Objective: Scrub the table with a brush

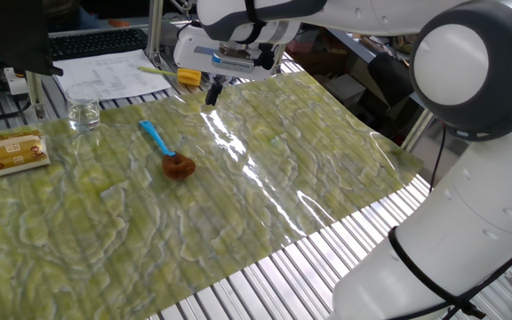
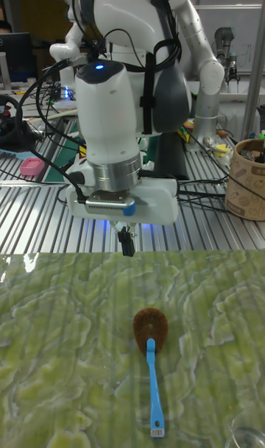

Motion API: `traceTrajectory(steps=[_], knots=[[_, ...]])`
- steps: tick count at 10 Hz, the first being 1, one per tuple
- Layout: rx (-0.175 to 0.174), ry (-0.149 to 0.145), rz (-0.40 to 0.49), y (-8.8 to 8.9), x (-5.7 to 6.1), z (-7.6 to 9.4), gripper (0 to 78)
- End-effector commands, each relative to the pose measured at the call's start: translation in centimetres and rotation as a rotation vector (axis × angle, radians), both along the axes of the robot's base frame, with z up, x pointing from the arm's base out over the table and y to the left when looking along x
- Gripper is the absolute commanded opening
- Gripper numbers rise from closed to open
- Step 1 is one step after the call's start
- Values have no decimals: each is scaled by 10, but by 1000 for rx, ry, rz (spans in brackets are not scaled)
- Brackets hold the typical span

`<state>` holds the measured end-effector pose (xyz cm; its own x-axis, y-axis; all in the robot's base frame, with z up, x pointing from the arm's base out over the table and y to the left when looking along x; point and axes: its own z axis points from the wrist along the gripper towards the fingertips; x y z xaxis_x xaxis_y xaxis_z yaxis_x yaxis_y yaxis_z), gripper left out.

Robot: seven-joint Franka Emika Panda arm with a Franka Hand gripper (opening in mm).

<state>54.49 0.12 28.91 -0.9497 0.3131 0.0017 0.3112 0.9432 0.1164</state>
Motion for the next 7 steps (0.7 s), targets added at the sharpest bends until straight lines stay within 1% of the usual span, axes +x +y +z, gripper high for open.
traceTrajectory(steps=[1,7], knots=[[0,-2,0,0,1,2,0],[1,0,6,0,1,2,0]])
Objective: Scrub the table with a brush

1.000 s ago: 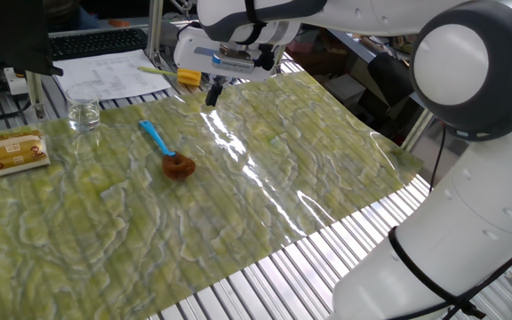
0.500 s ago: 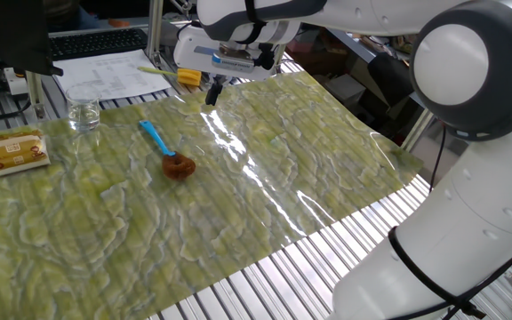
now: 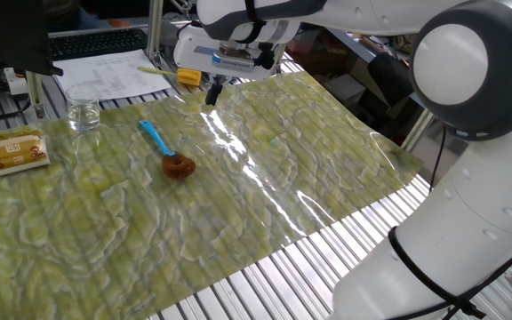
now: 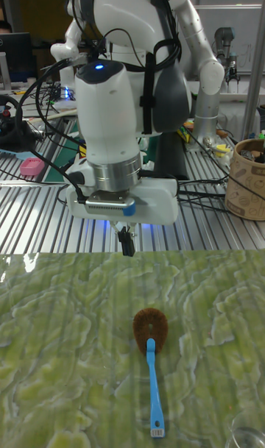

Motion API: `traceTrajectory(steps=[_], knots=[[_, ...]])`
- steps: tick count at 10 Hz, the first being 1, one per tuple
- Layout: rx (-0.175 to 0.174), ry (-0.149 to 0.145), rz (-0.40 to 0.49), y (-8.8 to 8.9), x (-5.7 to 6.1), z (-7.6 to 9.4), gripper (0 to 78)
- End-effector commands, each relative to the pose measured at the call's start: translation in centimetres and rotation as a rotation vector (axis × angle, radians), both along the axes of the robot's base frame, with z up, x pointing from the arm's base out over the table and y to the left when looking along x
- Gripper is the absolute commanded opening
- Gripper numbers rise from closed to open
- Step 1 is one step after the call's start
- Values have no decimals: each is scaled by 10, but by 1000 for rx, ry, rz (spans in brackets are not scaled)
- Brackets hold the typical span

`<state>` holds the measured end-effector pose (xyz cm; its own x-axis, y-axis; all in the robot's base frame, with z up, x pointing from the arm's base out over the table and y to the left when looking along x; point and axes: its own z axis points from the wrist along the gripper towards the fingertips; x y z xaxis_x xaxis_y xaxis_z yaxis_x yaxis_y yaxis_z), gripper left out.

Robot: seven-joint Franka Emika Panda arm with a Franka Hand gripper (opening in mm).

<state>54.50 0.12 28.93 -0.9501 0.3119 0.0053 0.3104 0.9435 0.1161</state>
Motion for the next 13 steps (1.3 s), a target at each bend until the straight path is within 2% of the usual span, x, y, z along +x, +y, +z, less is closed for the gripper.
traceTrajectory(steps=[1,13], knots=[[1,-4,8,0,1,1,0],[-10,-6,5,0,1,1,0]])
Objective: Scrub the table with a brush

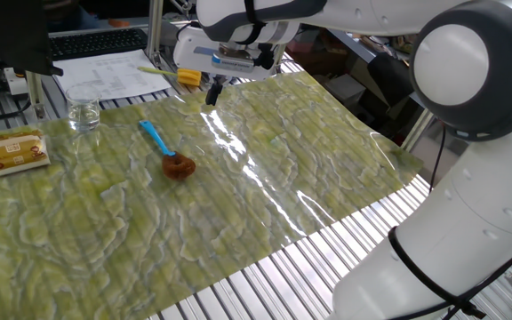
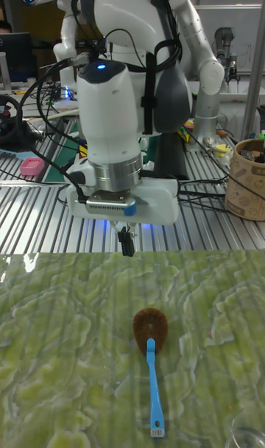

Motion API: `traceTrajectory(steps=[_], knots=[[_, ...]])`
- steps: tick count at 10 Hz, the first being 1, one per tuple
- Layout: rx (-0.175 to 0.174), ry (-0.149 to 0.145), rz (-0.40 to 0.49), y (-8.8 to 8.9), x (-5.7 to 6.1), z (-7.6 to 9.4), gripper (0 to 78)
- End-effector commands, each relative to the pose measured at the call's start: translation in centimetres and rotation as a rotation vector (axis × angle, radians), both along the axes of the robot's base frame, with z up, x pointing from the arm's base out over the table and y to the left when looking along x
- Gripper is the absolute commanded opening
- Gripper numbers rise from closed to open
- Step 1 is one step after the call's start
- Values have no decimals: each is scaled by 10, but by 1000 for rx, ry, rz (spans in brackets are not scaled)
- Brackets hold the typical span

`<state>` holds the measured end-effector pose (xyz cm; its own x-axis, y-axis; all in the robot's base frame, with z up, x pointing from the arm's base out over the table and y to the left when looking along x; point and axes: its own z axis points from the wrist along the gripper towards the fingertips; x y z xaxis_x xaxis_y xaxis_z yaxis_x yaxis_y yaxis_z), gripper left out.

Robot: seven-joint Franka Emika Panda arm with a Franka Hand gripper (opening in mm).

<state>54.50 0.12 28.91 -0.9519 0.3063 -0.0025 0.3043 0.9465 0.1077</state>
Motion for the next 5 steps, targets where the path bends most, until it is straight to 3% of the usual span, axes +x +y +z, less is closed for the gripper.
traceTrajectory(steps=[1,5], knots=[[0,-2,-8,0,1,1,0],[4,-17,9,0,1,1,0]])
